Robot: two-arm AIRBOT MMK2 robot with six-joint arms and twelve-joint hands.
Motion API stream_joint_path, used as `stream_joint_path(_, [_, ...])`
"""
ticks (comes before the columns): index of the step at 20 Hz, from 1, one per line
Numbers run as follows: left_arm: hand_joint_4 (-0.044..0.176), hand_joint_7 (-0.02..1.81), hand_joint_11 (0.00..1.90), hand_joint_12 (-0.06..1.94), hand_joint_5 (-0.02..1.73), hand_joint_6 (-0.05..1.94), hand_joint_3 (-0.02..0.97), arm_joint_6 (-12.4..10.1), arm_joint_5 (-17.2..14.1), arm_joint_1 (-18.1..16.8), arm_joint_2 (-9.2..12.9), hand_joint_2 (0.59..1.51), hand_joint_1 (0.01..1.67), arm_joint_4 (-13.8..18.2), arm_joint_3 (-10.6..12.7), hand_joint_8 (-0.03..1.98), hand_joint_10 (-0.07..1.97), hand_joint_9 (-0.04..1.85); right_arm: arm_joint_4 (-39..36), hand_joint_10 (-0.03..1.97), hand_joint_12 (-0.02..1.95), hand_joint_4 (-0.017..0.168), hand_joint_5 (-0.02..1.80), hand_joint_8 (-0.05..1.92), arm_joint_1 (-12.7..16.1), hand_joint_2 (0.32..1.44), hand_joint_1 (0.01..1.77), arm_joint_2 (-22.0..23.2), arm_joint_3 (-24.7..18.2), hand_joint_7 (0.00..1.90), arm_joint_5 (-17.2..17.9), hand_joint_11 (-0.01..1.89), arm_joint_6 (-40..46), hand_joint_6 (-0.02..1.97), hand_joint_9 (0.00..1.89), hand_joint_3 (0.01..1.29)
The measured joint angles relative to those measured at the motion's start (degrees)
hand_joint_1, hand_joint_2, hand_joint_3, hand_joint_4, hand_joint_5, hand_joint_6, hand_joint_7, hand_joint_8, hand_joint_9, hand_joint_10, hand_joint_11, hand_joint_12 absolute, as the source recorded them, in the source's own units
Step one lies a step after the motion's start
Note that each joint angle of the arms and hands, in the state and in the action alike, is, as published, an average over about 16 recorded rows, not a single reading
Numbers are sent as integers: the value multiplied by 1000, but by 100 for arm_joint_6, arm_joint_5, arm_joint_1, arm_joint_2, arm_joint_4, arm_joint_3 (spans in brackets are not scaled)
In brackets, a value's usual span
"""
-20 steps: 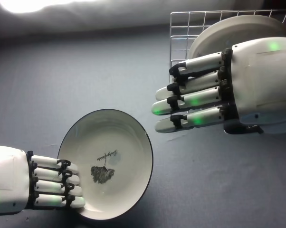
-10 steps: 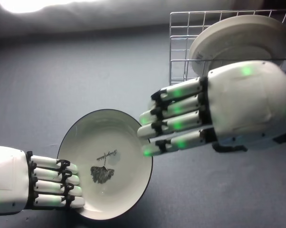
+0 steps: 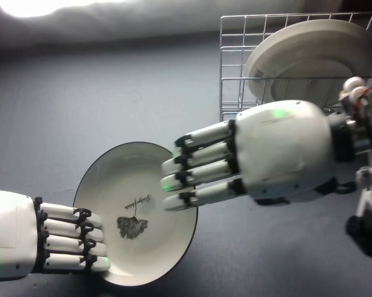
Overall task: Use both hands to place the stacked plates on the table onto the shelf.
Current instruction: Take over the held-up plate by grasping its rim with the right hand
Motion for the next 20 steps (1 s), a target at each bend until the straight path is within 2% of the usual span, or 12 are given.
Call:
stream_joint_path(11, [-9,136,30,189,88,-24,11,0,-17,3,-19,1078,22,-1,23,-7,-11,131,10,25,798,4,168,16,-70,1047,1202,-934,674,141,-263,13,-66,34,188,14])
stream_joint_path(20, [-9,145,25,229,93,-24,11,1,-25,3,-24,1074,22,-2,32,-7,-14,142,26,24,857,5,184,16,-66,1038,1212,-1476,1059,155,-454,12,-113,33,201,14])
